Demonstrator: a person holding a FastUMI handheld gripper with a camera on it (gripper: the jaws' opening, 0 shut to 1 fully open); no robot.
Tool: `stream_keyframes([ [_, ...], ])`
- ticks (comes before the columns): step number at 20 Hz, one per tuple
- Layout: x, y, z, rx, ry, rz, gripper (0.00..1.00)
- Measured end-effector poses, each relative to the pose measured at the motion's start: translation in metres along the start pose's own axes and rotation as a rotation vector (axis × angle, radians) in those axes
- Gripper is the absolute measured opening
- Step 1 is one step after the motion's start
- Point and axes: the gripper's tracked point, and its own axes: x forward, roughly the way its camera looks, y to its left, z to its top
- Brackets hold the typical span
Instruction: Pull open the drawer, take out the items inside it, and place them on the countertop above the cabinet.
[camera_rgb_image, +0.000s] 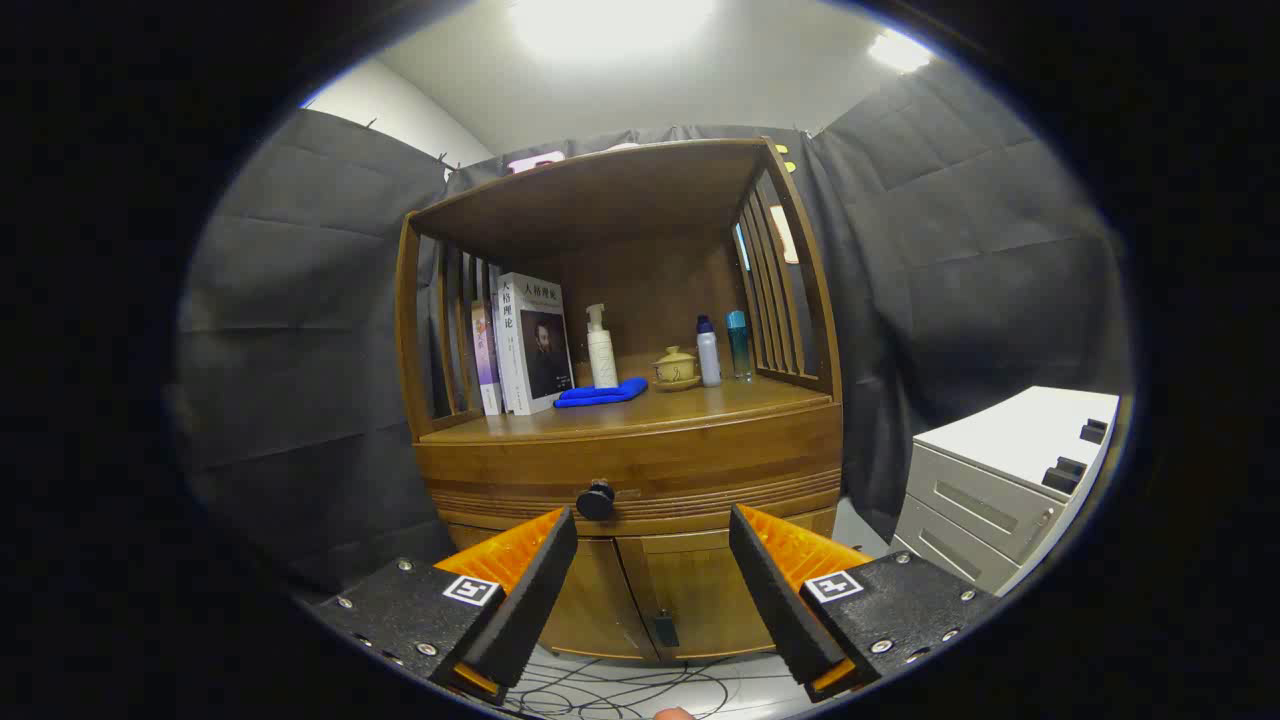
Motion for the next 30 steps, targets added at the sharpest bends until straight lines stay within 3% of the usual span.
stream_keyframes([
  [18, 0.003, 0.003, 0.005, 0.025, -0.013, 0.017, 0.95],
  [30, 0.042, 0.025, 0.026, 0.046, -0.042, 0.07, 0.96],
])
